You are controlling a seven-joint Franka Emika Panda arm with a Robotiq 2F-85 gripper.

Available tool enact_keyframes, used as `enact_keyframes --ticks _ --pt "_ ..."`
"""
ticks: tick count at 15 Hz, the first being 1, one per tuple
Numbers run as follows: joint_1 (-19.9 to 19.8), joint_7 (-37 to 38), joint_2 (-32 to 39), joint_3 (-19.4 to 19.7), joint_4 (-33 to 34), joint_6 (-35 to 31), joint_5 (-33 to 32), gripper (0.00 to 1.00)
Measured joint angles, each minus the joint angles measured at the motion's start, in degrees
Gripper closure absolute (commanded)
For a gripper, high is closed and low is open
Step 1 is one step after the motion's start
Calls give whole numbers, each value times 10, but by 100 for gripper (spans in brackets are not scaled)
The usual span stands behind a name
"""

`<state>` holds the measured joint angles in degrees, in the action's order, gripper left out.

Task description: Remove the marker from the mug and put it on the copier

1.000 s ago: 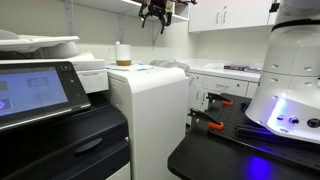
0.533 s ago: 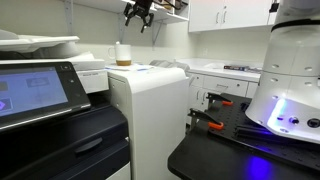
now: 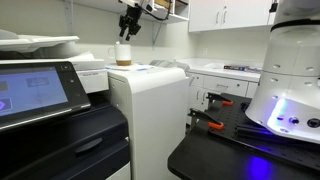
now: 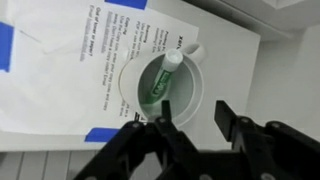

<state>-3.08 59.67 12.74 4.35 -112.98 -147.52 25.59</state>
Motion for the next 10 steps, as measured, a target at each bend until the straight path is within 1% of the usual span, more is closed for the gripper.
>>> enact_keyframes --ticks 2,4,7,8,10 --pt "6 55 18 2 9 -5 -1 43" --pt "11 85 28 2 15 -5 -1 44" --pt "15 105 31 1 21 2 0 48" --pt "15 106 32 1 23 6 0 52" --pt "14 106 32 1 28 19 0 54"
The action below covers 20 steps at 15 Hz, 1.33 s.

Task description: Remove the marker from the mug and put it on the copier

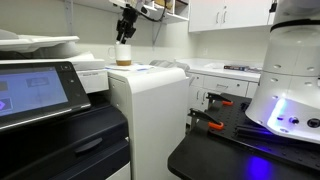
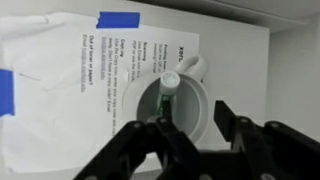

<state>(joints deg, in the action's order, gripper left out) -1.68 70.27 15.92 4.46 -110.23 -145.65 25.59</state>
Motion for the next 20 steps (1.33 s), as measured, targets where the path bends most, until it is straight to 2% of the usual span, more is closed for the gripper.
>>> enact_keyframes --ticks 5,8,13,20 --pt "-1 11 0 2 6 50 0 54" --pt "-2 13 4 9 8 56 0 49" --pt "-7 13 21 12 16 82 6 56" --pt "-16 -1 34 8 35 92 38 55"
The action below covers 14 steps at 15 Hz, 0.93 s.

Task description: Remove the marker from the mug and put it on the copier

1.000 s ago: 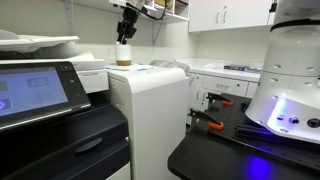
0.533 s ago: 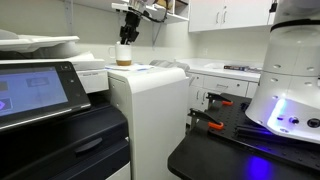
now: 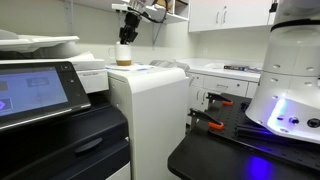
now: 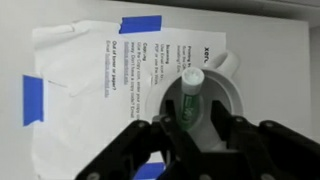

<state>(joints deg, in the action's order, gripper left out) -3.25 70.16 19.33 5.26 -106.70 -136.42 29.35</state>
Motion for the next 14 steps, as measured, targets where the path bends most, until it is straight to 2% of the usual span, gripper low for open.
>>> enact_keyframes --ticks 5,11,12,13,14 --pt "-13 -41 7 -4 10 11 49 63" --pt "-31 -47 19 -4 35 90 75 60" --pt "-33 -47 22 -4 39 96 77 66" --pt "-35 -47 25 -4 42 98 79 81" --pt "-36 -47 27 -4 45 99 79 87"
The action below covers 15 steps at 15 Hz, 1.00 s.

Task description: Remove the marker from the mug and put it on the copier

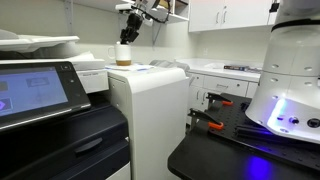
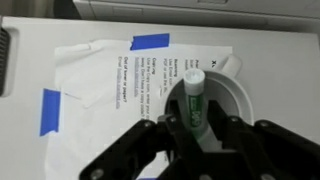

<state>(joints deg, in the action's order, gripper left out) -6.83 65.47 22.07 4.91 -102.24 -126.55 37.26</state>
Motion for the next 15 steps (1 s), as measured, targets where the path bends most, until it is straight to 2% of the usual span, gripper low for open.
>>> enact_keyframes --ticks 1,2,3,8,9,10,13,15 --pt "-1 0 3 0 2 0 1 83" --pt "-2 0 5 0 4 0 2 88" --pt "-4 -5 6 0 6 2 7 99" --pt "-22 -66 15 0 8 28 63 99" --pt "-25 -74 16 0 10 36 69 74" --pt "-26 -80 16 0 11 42 72 73" --pt "-27 -82 17 2 13 51 72 51" --pt "-26 -82 17 2 14 51 72 45"
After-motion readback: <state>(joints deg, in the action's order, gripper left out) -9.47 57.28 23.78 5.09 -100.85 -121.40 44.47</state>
